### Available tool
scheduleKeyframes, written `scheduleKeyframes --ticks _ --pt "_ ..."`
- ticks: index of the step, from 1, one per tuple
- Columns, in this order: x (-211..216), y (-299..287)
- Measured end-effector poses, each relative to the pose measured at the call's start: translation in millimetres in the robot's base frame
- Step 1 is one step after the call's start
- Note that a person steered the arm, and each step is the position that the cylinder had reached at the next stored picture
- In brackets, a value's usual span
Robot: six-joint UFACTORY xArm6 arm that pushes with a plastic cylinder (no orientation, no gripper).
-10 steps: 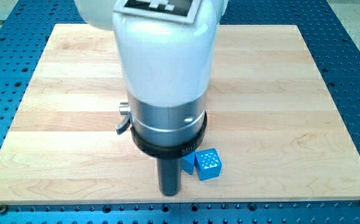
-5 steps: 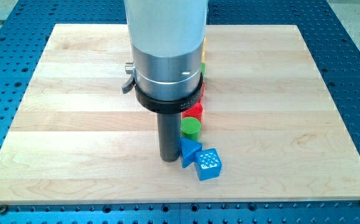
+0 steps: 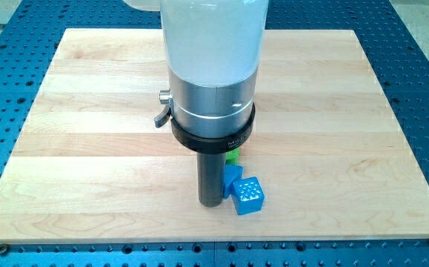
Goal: Push the cube to the bottom center of the board
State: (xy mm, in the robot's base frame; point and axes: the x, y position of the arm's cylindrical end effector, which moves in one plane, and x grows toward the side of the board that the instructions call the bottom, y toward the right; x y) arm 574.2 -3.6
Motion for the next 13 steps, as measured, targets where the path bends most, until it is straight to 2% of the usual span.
scheduleKeyframes --ticks 2,3,4,6,7,9,11,13 --pt "3 -8" --pt "38 -8" --pt "45 -6" --pt "44 99" --pt "40 131" --pt "-36 126" --pt "-30 81" --pt "-2 68"
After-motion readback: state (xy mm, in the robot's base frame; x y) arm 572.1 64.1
